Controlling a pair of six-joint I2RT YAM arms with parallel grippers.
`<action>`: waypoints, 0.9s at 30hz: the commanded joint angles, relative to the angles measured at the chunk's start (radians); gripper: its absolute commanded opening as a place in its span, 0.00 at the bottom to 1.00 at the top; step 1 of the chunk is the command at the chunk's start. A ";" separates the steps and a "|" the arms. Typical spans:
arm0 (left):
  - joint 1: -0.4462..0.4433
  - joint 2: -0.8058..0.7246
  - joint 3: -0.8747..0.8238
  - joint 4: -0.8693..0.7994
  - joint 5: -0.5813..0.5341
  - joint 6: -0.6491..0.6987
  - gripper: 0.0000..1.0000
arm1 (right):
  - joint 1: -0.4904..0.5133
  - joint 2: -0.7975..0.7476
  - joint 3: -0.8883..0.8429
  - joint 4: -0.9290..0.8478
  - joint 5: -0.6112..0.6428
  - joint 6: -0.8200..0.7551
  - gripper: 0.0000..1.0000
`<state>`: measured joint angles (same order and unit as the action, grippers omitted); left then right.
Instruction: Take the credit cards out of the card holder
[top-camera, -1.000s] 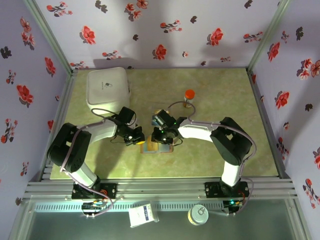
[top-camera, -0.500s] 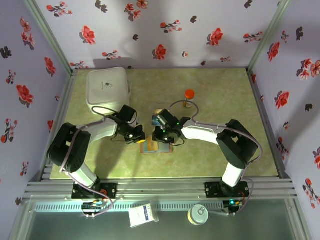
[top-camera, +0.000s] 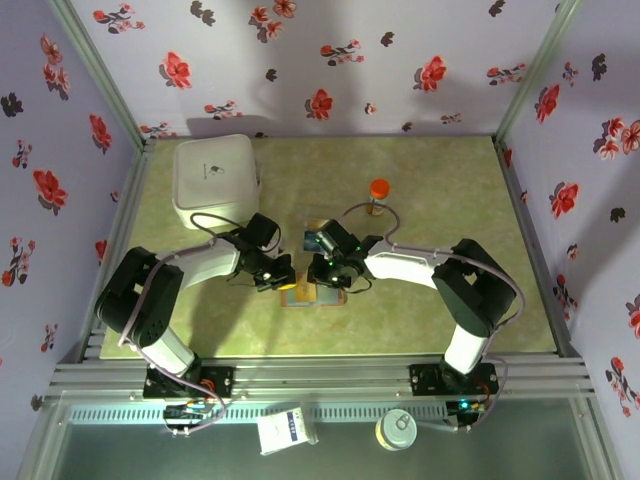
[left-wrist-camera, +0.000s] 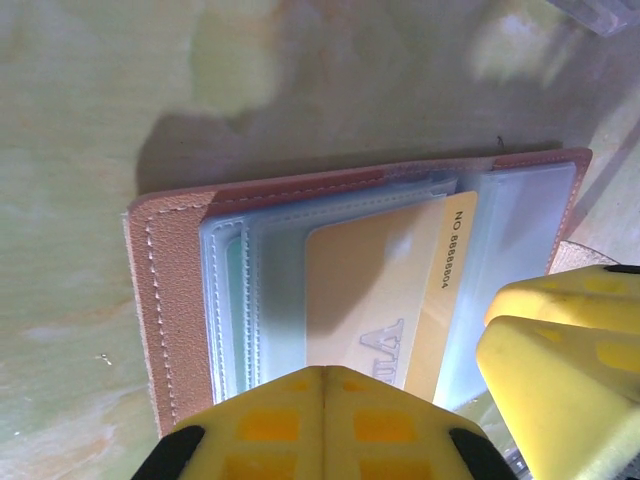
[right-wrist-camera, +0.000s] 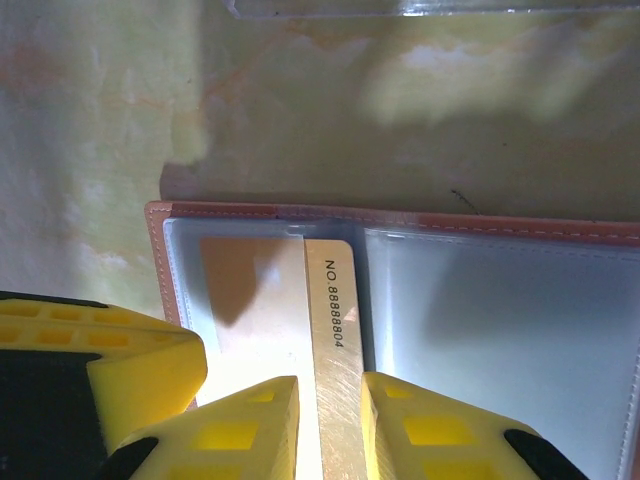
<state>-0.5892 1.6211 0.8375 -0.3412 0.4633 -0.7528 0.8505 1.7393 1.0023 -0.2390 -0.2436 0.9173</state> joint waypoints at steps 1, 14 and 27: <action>-0.004 0.016 -0.008 -0.007 -0.021 -0.010 0.00 | -0.006 0.009 -0.013 0.025 -0.020 0.006 0.23; -0.004 0.037 -0.005 -0.026 -0.031 -0.010 0.00 | -0.011 0.036 -0.031 0.046 -0.029 0.012 0.23; -0.004 0.046 0.005 -0.039 -0.032 -0.009 0.00 | -0.026 0.025 -0.103 0.217 -0.111 0.068 0.19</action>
<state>-0.5892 1.6436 0.8371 -0.3416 0.4522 -0.7528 0.8341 1.7683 0.9279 -0.0967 -0.3157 0.9497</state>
